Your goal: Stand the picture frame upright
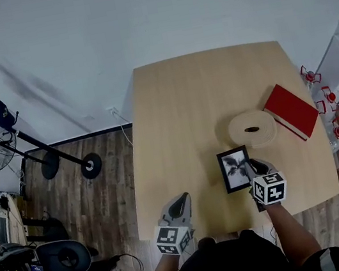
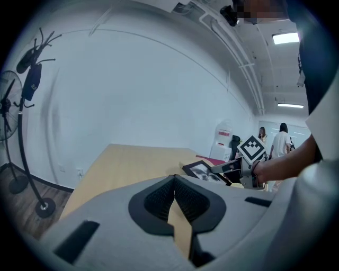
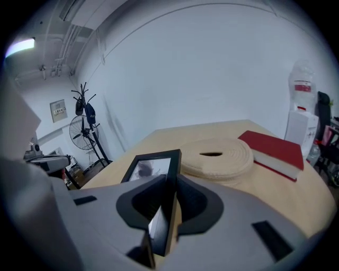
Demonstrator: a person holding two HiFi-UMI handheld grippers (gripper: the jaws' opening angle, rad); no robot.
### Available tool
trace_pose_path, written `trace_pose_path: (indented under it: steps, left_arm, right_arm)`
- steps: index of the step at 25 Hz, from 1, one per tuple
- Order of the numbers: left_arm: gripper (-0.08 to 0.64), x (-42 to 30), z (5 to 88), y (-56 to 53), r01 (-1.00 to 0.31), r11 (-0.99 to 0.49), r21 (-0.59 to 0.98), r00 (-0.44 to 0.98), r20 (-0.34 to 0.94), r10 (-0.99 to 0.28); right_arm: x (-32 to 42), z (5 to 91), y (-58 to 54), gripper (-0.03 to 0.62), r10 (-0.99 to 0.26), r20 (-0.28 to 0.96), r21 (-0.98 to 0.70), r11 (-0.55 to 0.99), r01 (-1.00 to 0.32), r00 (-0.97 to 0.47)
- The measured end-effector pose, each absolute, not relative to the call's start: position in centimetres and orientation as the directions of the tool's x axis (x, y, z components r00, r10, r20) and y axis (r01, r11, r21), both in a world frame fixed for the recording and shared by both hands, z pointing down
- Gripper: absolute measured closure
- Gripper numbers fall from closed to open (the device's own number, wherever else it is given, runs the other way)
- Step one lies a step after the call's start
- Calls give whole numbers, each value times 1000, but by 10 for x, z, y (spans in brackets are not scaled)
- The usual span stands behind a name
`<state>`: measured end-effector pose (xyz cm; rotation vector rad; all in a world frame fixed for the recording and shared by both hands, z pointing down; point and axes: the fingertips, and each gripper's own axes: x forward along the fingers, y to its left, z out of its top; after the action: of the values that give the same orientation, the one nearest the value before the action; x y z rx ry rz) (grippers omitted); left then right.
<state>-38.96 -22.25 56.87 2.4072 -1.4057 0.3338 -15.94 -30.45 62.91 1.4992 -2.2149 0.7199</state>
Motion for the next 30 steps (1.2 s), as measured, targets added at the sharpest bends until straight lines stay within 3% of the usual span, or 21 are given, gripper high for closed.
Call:
trace_pose_path:
  steps: [18, 30]
  left_arm:
    - [565, -329, 573, -224, -847, -505, 168, 528, 383, -758]
    - [565, -310, 574, -215, -863, -486, 138, 497, 396, -772]
  right_arm:
    - [-62, 647, -319, 525, -775, 584, -163, 181, -970, -243]
    - [-42, 683, -326, 528, -732, 642, -154, 169, -973, -229]
